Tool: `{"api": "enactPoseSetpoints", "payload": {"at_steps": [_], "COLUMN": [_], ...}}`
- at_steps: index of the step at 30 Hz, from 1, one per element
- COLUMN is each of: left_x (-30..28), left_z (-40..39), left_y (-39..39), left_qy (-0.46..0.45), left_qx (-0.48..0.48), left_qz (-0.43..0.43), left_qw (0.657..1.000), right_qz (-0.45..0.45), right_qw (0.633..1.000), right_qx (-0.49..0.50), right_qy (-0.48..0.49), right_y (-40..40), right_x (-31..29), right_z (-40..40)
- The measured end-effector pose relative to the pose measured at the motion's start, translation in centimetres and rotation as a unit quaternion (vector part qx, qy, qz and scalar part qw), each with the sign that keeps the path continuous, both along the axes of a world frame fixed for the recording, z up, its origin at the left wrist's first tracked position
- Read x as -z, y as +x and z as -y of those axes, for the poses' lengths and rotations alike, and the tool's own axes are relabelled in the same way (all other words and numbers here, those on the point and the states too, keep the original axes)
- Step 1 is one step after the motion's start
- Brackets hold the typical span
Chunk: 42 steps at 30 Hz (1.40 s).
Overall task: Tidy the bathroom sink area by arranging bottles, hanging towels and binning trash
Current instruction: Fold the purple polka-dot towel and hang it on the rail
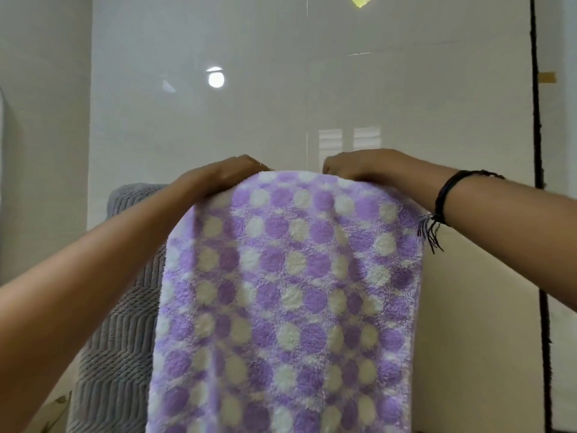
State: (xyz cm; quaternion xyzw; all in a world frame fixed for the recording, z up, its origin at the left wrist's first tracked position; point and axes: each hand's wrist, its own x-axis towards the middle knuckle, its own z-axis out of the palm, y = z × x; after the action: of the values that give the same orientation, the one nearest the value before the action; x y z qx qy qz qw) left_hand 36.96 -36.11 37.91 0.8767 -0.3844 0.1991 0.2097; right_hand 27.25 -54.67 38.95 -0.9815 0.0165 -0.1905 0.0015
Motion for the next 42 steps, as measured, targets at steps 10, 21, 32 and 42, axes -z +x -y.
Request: {"api": "enactPoseSetpoints", "payload": {"at_steps": [10, 21, 32, 42], "left_x": [-2.7, -2.6, -0.9, 6.4], "left_z": [1.0, 3.7, 3.4, 1.5], "left_y": [-0.2, 2.9, 0.2, -1.8], "left_qy": [0.000, -0.060, -0.083, -0.278], "left_qx": [-0.223, -0.268, -0.118, -0.142], "left_qz": [-0.150, -0.076, -0.103, 0.252], "left_qw": [0.963, 0.959, 0.984, 0.916], "right_qz": [-0.113, 0.049, 0.209, 0.513], "right_qw": [0.989, 0.990, 0.977, 0.857], "right_qx": [-0.013, 0.093, -0.037, -0.045], "right_qy": [0.089, 0.091, 0.020, 0.017], "right_y": [-0.2, 2.4, 2.5, -1.2], "right_x": [-0.3, -0.7, 0.9, 12.6], "right_z": [0.5, 2.1, 0.3, 0.5]}}
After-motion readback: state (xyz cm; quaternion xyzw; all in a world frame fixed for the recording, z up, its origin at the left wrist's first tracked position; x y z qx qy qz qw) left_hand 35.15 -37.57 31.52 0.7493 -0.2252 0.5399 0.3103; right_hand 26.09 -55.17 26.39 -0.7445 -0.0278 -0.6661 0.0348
